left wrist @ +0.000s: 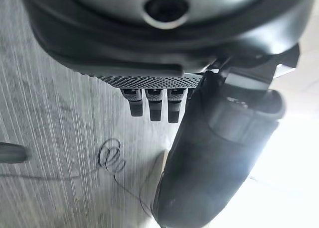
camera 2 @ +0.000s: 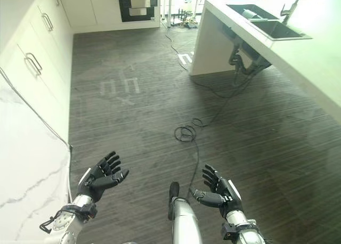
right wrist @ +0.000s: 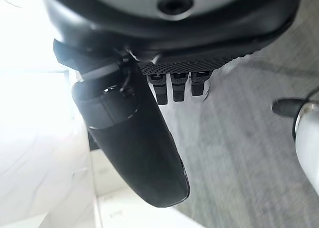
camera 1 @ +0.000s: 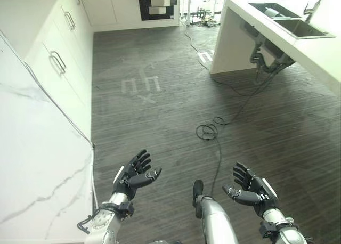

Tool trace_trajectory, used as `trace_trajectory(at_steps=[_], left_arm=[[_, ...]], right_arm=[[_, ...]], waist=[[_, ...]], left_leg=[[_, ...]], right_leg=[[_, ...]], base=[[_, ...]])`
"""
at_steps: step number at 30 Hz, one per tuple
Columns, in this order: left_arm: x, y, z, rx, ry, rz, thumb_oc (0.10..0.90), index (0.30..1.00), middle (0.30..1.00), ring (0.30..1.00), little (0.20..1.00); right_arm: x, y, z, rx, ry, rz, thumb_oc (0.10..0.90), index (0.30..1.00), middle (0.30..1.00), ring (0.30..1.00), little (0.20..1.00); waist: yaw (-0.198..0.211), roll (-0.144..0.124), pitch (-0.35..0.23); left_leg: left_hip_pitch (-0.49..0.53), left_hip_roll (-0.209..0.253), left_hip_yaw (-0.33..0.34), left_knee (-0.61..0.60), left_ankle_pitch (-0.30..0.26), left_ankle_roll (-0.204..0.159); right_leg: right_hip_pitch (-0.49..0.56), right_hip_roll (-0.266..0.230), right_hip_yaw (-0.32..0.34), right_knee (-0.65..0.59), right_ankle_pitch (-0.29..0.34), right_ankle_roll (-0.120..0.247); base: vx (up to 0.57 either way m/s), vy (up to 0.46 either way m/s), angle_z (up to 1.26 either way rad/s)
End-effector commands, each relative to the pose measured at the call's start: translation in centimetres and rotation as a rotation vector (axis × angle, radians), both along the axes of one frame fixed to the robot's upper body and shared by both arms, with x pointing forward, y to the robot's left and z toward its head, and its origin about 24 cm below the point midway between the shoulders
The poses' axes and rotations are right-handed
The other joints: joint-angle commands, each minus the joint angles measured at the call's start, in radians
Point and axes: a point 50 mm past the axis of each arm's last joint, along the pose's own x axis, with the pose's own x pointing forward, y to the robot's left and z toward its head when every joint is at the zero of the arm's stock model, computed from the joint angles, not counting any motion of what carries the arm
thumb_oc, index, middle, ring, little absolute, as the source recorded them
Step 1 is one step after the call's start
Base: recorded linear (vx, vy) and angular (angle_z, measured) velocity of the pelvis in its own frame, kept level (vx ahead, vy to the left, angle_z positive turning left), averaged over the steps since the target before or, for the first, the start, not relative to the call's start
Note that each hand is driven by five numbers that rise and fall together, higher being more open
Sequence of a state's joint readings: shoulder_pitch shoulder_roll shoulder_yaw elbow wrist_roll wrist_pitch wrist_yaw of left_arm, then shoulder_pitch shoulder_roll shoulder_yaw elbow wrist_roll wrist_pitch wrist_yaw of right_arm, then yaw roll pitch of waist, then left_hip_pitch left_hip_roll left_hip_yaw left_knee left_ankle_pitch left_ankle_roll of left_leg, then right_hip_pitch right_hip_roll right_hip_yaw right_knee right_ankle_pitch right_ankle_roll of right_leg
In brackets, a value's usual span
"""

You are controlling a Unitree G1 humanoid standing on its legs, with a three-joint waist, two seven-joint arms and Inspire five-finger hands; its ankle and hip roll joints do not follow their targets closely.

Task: Place the dishes in the dishwasher.

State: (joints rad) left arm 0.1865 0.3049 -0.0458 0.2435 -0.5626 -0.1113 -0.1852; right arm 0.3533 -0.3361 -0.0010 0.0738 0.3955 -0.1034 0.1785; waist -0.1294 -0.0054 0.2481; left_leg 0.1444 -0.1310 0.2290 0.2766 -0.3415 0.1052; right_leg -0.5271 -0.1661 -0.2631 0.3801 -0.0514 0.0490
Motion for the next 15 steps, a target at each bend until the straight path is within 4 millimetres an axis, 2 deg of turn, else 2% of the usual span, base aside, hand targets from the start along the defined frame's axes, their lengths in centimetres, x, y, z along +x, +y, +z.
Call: trace_trajectory(at_steps=[1, 2, 4, 5, 6, 8, 9, 10, 11, 12, 13, 14, 15], left_arm=[[2.0, 0.8, 6.3, 0.14, -0.322, -0.068, 0.8, 0.9, 0.9, 0.9, 0.9], [1.9, 0.9, 6.5, 0.168, -0.326, -0.079, 0.8, 0.9, 0.9, 0.9, 0.9], [1.6, 0.9, 6.2, 0.141, -0.298, -0.053, 0.8, 0.9, 0.9, 0.9, 0.9], [1.5, 1.0, 6.1, 0.13, -0.295, -0.042, 0.8, 0.9, 0.9, 0.9, 0.9], [1.3, 1.1, 6.0, 0.125, -0.294, -0.026, 0.8, 0.9, 0.9, 0.9, 0.9], [1.0, 1.2, 5.9, 0.126, -0.296, -0.013, 0.8, 0.9, 0.9, 0.9, 0.9], [0.9, 1.2, 5.7, 0.12, -0.292, -0.003, 0.8, 0.9, 0.9, 0.9, 0.9], [0.8, 1.3, 5.6, 0.115, -0.289, 0.002, 0.8, 0.9, 0.9, 0.9, 0.9], [0.7, 1.1, 5.5, 0.107, -0.286, 0.007, 0.8, 0.9, 0.9, 0.9, 0.9], [0.5, 0.7, 5.4, 0.112, -0.296, 0.006, 0.8, 0.9, 0.9, 0.9, 0.9], [0.4, 0.7, 5.4, 0.114, -0.3, 0.004, 0.8, 0.9, 0.9, 0.9, 0.9], [0.4, 0.6, 5.4, 0.119, -0.305, -0.001, 0.8, 0.9, 0.9, 0.9, 0.9], [0.5, 0.5, 5.5, 0.124, -0.311, -0.004, 0.8, 0.9, 0.9, 0.9, 0.9]], right_arm=[[3.1, -0.3, 4.5, -0.028, -0.271, 0.005, 0.8, 0.9, 0.9, 0.9, 0.9], [3.4, -0.3, 4.7, -0.036, -0.269, 0.009, 0.8, 0.9, 0.9, 0.9, 0.9], [3.6, -0.3, 5.0, -0.07, -0.271, 0.032, 0.8, 0.9, 0.9, 0.9, 0.9], [3.6, -0.3, 5.1, -0.079, -0.275, 0.04, 0.8, 0.9, 0.9, 0.9, 0.9], [3.7, -0.4, 5.4, -0.098, -0.287, 0.055, 0.8, 0.9, 0.9, 0.9, 0.9], [3.6, -0.6, 5.7, -0.116, -0.302, 0.065, 0.8, 0.9, 0.9, 0.9, 0.9], [3.5, -0.8, 5.9, -0.126, -0.307, 0.068, 0.8, 0.9, 0.9, 0.9, 0.9], [3.5, -0.9, 6.1, -0.13, -0.312, 0.07, 0.8, 0.9, 0.9, 0.9, 0.9], [3.6, -1.1, 6.3, -0.136, -0.316, 0.074, 0.8, 0.9, 0.9, 0.9, 0.9], [3.6, -1.3, 6.6, -0.166, -0.324, 0.101, 0.8, 0.9, 0.9, 0.9, 0.9], [3.7, -1.3, 6.6, -0.172, -0.325, 0.104, 0.8, 0.9, 0.9, 0.9, 0.9], [3.8, -1.4, 6.6, -0.177, -0.328, 0.103, 0.8, 0.9, 0.9, 0.9, 0.9], [4.0, -1.4, 6.7, -0.172, -0.332, 0.101, 0.8, 0.9, 0.9, 0.9, 0.9]], waist=[[0.032, -0.048, -0.065], [0.03, -0.039, -0.086], [0.022, -0.034, -0.113], [0.021, -0.037, -0.12], [0.022, -0.024, -0.132], [0.022, -0.019, -0.144], [0.023, -0.011, -0.145], [0.025, -0.017, -0.149], [0.03, -0.027, -0.149], [0.05, -0.048, -0.122], [0.055, -0.06, -0.117], [0.063, -0.057, -0.105], [0.075, -0.058, -0.092]], left_leg=[[-0.094, 0.05, -0.09, 0.023, 0.0, -0.063], [-0.053, 0.061, -0.075, 0.023, -0.036, -0.063], [-0.019, 0.064, -0.075, 0.023, -0.054, -0.071], [-0.015, 0.062, -0.074, 0.023, -0.049, -0.074], [0.01, 0.077, -0.073, 0.023, -0.017, -0.091], [0.03, 0.089, -0.067, 0.023, 0.079, -0.119], [0.063, 0.102, -0.061, 0.023, 0.151, -0.143], [0.081, 0.099, -0.057, 0.023, 0.225, -0.161], [0.097, 0.094, -0.052, 0.051, 0.331, -0.188], [-0.097, 0.097, -0.078, 0.415, 0.384, -0.215], [-0.154, 0.099, -0.075, 0.462, 0.391, -0.209], [-0.229, 0.118, -0.075, 0.503, 0.373, -0.197], [-0.281, 0.12, -0.076, 0.494, 0.345, -0.175]], right_leg=[[0.163, -0.008, 0.023, -0.08, 0.037, 0.119], [0.208, -0.003, 0.007, -0.08, 0.042, 0.117], [0.243, 0.017, 0.016, -0.08, 0.039, 0.098], [0.247, 0.018, 0.019, -0.08, 0.036, 0.09], [0.271, 0.04, 0.013, -0.08, 0.01, 0.071], [0.283, 0.055, 0.007, -0.08, -0.013, 0.048], [0.3, 0.072, 0.0, -0.08, -0.034, 0.034], [0.307, 0.073, 0.003, -0.08, -0.045, 0.023], [0.326, 0.073, 0.013, -0.08, -0.065, 0.007], [0.386, 0.073, 0.037, -0.08, -0.101, -0.031], [0.396, 0.066, 0.047, -0.08, -0.103, -0.036], [0.416, 0.077, 0.055, -0.08, -0.112, -0.041], [0.432, 0.085, 0.066, -0.08, -0.12, -0.043]], base=[[0.62, -0.288, 0.32], [0.73, -0.328, 0.35], [0.56, -0.267, 0.0], [0.4, -0.244, -0.46], [0.38, -0.268, -0.52], [0.38, -0.267, -0.51], [0.34, -0.241, -0.52], [0.4, -0.276, -0.33], [0.55, -0.372, -0.51], [0.5, -0.326, -0.56], [0.41, -0.247, -0.78], [0.21, -0.071, -0.78], [0.24, -0.035, -0.88]])
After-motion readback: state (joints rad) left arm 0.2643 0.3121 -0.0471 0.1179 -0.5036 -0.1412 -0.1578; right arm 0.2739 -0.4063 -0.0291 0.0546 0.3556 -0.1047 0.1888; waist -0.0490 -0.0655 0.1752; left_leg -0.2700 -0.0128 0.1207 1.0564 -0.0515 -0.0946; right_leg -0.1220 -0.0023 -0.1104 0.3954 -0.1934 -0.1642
